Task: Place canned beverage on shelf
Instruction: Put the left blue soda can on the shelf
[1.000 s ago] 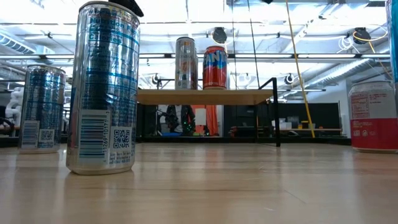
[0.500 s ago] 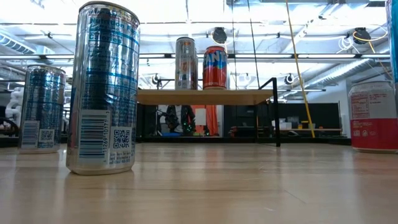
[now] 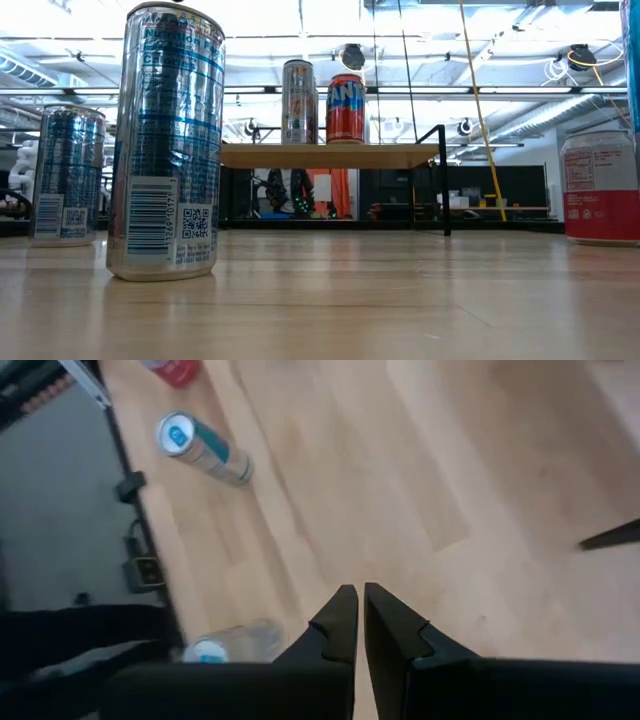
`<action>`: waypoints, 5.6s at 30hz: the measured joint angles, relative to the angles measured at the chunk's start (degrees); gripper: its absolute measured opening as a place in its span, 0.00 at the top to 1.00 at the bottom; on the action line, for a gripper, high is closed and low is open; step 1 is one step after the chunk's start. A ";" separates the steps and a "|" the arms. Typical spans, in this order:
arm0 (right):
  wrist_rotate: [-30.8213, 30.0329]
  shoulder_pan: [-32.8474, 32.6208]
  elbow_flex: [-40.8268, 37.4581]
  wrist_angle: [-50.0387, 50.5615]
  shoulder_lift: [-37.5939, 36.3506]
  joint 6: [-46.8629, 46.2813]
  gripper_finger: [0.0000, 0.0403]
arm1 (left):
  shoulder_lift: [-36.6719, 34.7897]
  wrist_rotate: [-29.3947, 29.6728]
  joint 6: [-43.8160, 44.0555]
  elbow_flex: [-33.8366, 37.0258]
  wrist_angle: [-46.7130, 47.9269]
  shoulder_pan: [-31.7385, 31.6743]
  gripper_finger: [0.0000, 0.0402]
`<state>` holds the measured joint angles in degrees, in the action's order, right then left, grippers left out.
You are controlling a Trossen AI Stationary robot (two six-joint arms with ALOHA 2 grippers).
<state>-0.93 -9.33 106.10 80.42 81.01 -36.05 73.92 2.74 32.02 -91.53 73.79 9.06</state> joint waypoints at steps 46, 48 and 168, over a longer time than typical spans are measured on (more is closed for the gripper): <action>6.84 0.06 -33.16 1.76 -12.75 -8.75 0.69 | 4.47 13.24 -6.83 0.04 -10.72 6.93 0.20; 6.89 1.61 -33.37 2.24 -14.15 -8.34 0.65 | 4.49 12.39 -7.45 0.04 -10.40 6.88 0.20; -3.76 2.08 -47.10 -45.44 -13.80 -9.86 0.21 | -11.24 0.09 -1.42 35.85 -11.29 5.64 0.44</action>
<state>-4.69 -7.25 59.00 34.98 67.21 -45.91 62.67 2.83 30.60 -55.67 62.50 14.70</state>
